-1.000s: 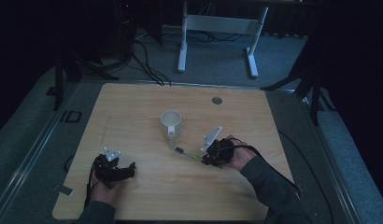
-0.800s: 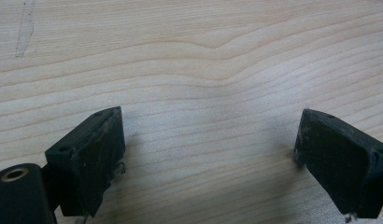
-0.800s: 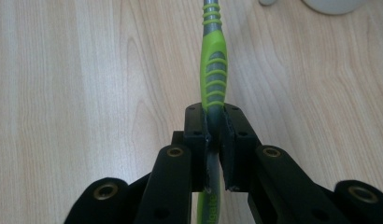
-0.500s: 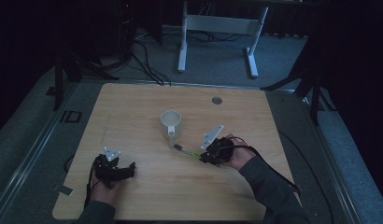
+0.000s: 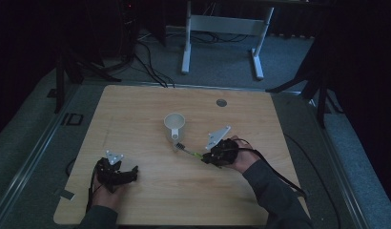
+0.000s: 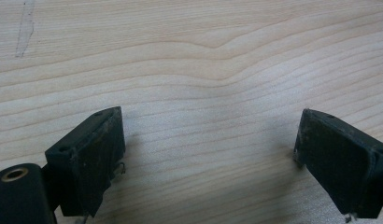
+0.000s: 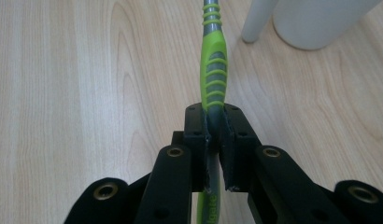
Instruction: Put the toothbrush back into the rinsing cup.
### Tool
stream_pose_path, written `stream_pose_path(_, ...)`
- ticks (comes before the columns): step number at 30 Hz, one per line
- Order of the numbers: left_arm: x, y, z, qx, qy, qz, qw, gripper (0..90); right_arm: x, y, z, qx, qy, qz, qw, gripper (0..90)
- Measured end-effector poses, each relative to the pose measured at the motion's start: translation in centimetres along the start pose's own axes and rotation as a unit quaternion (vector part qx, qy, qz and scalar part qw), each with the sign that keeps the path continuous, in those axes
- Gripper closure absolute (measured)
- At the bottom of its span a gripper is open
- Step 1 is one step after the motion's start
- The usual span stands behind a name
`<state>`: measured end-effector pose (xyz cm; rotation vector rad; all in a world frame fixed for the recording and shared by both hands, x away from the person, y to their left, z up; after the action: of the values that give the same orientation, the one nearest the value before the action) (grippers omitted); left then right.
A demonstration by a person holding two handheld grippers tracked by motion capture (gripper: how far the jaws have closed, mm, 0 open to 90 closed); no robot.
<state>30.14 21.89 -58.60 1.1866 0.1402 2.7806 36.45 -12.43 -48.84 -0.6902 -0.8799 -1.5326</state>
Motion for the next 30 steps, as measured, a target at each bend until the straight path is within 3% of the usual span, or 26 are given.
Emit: stream_pose_path(30,0.0,0.0,0.0,0.0,0.0,0.0,1.0,9.4,0.06,0.57,0.98,-0.006,0.068,-0.034,0.9971,81.9)
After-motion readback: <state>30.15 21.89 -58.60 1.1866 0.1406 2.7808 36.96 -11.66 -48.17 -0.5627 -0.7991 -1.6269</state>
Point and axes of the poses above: each handheld gripper's, and its own axes: x roughly backward along the jaws, z roughly out of its top, y roughly to its right, the point moved 3 cm from there along -x, roughly forward along the jaws, and after that the axes turned 10 degrees about x, right-handed, at the moved point
